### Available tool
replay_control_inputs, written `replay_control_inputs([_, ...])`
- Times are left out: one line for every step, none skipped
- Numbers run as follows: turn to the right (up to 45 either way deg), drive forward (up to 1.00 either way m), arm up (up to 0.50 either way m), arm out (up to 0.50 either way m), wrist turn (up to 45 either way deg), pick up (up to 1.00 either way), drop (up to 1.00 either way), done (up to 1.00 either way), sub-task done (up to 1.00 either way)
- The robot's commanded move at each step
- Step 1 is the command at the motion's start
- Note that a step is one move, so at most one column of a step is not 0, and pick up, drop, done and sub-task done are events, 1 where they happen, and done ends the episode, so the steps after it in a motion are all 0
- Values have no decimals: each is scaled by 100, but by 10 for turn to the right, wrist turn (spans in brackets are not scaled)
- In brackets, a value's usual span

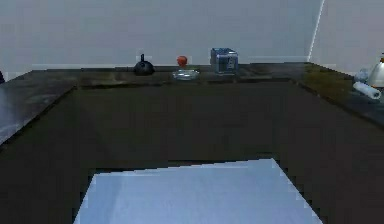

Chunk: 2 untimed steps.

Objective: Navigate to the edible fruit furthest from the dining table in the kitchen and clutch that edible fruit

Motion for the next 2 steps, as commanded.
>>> replay_control_inputs([-30,0,0,0,0,0,0,0,0])
replay_control_inputs([0,100,0,0,0,0,0,0,0])
